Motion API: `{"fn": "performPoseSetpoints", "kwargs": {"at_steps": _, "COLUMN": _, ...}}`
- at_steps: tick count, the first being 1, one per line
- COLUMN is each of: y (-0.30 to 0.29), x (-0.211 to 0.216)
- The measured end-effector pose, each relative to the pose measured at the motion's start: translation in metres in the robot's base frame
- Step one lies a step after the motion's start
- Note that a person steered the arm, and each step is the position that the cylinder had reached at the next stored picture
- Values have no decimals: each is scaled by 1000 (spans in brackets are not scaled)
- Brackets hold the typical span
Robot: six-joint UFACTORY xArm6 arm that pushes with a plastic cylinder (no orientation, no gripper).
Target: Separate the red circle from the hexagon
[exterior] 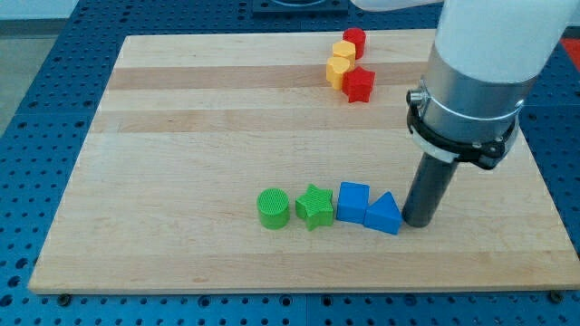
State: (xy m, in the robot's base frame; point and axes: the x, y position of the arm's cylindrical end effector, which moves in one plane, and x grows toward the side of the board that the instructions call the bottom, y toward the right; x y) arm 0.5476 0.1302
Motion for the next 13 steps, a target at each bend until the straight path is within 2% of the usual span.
{"fn": "performPoseSetpoints", "kwargs": {"at_steps": 1, "y": 0, "x": 0}}
{"fn": "performPoseSetpoints", "kwargs": {"at_steps": 2, "y": 35, "x": -16}}
{"fn": "performPoseSetpoints", "kwargs": {"at_steps": 3, "y": 105, "x": -73}}
{"fn": "performPoseSetpoints", "kwargs": {"at_steps": 4, "y": 125, "x": -135}}
{"fn": "performPoseSetpoints", "kwargs": {"at_steps": 7, "y": 97, "x": -279}}
{"fn": "performPoseSetpoints", "kwargs": {"at_steps": 8, "y": 64, "x": -317}}
{"fn": "performPoseSetpoints", "kwargs": {"at_steps": 11, "y": -105, "x": -320}}
{"fn": "performPoseSetpoints", "kwargs": {"at_steps": 12, "y": -96, "x": -324}}
{"fn": "performPoseSetpoints", "kwargs": {"at_steps": 13, "y": -61, "x": -343}}
